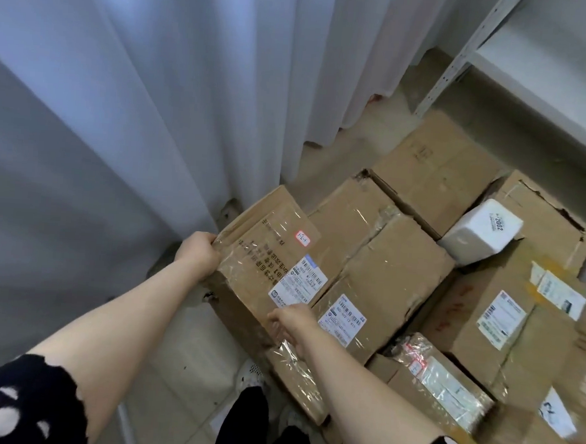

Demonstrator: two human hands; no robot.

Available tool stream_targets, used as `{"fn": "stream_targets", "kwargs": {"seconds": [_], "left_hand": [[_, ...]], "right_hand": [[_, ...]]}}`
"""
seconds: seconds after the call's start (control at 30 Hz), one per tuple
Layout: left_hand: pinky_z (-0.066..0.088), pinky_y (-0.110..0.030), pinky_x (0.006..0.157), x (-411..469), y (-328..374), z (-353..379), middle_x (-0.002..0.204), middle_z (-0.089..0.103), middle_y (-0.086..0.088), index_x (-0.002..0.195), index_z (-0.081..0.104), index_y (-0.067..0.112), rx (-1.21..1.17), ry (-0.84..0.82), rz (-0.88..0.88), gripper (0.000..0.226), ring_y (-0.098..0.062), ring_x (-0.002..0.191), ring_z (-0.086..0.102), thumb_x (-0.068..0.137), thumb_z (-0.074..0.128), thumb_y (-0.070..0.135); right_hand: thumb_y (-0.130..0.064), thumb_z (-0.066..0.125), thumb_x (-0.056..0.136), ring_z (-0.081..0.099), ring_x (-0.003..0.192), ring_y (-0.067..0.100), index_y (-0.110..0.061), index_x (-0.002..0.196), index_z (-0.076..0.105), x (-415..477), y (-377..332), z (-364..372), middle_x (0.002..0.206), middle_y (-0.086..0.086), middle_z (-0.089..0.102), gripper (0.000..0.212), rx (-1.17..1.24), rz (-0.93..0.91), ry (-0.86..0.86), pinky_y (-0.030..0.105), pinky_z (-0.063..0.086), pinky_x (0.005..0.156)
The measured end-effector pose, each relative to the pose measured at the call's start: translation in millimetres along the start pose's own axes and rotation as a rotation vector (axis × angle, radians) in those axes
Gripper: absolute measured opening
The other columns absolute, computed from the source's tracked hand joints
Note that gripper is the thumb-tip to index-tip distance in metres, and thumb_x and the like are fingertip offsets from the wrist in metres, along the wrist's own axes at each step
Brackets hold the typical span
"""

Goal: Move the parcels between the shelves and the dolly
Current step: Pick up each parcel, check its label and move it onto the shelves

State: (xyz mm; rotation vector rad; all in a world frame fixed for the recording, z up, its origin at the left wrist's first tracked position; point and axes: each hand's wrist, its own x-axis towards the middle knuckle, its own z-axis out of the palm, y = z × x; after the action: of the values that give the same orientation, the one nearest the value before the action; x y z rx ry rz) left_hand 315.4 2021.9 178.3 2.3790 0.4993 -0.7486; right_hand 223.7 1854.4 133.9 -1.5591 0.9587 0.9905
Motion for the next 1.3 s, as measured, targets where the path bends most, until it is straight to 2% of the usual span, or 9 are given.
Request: {"fn": "stream_targets", "kwargs": {"seconds": [0.17,0.27,0.37,0.5,0.6,0.8,0.97,1.13,1.3], "left_hand": [[0.040,-0.032,0.069,13,-12,10,0.091,0.059,-0.009,0.112,0.066,0.007,0.030,0.023,-0.047,0.030,-0.026,0.080,0.052,0.091,0.046,0.001],[0.042,-0.032,0.073,16,-15,16,0.104,0.063,-0.013,0.117,0.063,0.007,0.038,0.025,-0.068,0.028,-0.029,0.088,0.055,0.093,0.047,0.010],[0.048,-0.038,0.090,16,-13,28,0.126,0.053,-0.018,0.131,0.048,0.009,0.097,-0.003,-0.132,0.048,-0.035,0.110,0.053,0.084,0.058,0.017],[0.031,-0.042,0.108,14,-9,43,0.143,0.028,-0.024,0.148,0.019,0.007,0.167,0.009,-0.233,0.074,-0.040,0.133,0.028,0.085,0.058,0.009],[0.024,-0.042,0.113,17,-11,54,0.143,0.025,-0.028,0.147,0.019,0.002,0.243,0.014,-0.236,0.071,-0.042,0.134,0.021,0.087,0.056,0.012],[0.012,-0.044,0.117,15,-5,63,0.144,0.027,-0.026,0.143,0.025,-0.003,0.454,0.002,-0.214,0.079,-0.041,0.136,0.017,0.080,0.068,0.020],[0.010,-0.069,0.107,4,3,84,0.156,-0.019,-0.018,0.152,0.006,0.016,0.381,-0.009,-0.189,0.103,-0.035,0.142,-0.026,0.077,0.071,0.042],[0.012,-0.074,0.102,-6,11,105,0.154,-0.029,-0.013,0.152,-0.009,0.020,0.528,-0.113,-0.099,0.125,-0.030,0.140,-0.031,0.068,0.073,0.063],[0.015,-0.069,0.107,-2,9,114,0.155,-0.026,-0.014,0.149,-0.019,0.011,0.594,-0.165,-0.080,0.132,-0.030,0.144,-0.022,0.070,0.078,0.053]], "right_hand": [[-0.012,0.056,0.087,0.051,0.066,0.016,-0.005,0.102,0.063,8,4,-8,0.092,0.007,0.059,0.018,-0.257,-0.052,0.077,0.024,0.041,0.053],[-0.019,0.053,0.092,0.056,0.073,0.018,-0.012,0.094,0.061,13,16,-22,0.095,0.006,0.062,0.011,-0.362,-0.104,0.148,0.022,0.042,0.058],[-0.005,0.046,0.086,0.056,0.087,0.021,-0.009,0.107,0.060,17,25,-41,0.113,0.010,0.059,0.026,-0.391,-0.102,0.245,0.024,0.042,0.067],[-0.006,0.043,0.088,0.049,0.118,0.031,-0.010,0.135,0.042,26,33,-68,0.140,0.015,0.031,0.047,-0.437,-0.041,0.357,0.031,0.045,0.086],[-0.013,0.051,0.090,0.041,0.126,0.034,-0.012,0.137,0.038,32,39,-84,0.142,0.018,0.028,0.050,-0.406,0.029,0.415,0.034,0.040,0.100],[-0.033,0.076,0.078,0.038,0.128,0.034,-0.017,0.136,0.033,38,50,-103,0.141,0.018,0.030,0.074,-0.264,0.134,0.379,0.036,0.042,0.097],[-0.041,0.085,0.067,-0.003,0.144,0.044,-0.030,0.151,-0.001,35,53,-98,0.152,0.030,-0.012,0.121,-0.175,0.182,0.340,0.053,0.016,0.114],[-0.045,0.084,0.066,-0.007,0.143,0.045,-0.037,0.150,-0.003,37,54,-93,0.152,0.030,-0.016,0.122,-0.173,0.166,0.349,0.054,0.022,0.111],[-0.046,0.078,0.072,-0.014,0.140,0.049,-0.036,0.151,-0.002,55,53,-92,0.154,0.020,-0.024,0.113,-0.244,0.030,0.352,0.060,0.012,0.113]]}}
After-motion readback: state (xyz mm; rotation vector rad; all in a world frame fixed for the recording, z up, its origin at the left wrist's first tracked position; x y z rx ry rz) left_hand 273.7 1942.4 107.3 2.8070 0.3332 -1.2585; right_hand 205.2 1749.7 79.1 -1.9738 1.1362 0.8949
